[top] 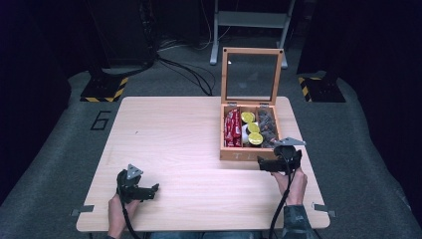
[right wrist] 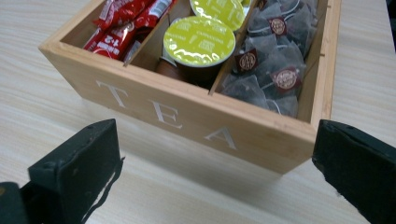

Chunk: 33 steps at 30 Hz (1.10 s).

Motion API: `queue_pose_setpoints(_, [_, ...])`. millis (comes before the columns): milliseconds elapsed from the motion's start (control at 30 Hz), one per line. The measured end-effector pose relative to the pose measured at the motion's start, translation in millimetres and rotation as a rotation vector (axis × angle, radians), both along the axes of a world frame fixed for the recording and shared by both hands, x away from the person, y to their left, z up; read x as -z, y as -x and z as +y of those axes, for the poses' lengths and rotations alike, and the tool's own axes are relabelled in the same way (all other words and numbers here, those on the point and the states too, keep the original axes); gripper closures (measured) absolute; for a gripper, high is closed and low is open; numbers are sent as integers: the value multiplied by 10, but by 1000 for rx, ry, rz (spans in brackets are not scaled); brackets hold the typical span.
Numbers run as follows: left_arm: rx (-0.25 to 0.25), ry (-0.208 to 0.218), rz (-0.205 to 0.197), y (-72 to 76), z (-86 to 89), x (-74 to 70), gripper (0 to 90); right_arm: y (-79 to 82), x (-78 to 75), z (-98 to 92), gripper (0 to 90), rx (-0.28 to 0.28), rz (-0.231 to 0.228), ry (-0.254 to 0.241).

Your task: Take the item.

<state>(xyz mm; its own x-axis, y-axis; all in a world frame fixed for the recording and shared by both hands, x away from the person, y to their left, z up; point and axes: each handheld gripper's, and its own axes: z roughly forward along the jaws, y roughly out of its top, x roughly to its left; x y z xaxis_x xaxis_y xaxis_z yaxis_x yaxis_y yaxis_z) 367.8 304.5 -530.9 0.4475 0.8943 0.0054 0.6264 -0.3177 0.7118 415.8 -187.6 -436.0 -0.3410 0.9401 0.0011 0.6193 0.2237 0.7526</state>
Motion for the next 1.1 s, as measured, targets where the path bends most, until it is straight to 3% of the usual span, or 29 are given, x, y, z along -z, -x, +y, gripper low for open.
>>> queue_pose_setpoints(467, [1,0,0,0,0,0,3,-229,-58,134,0,-18,-18,10])
queue_pose_setpoints(1100, [0,0,0,0,0,0,3,-568,20,288,27,-7,36,-6])
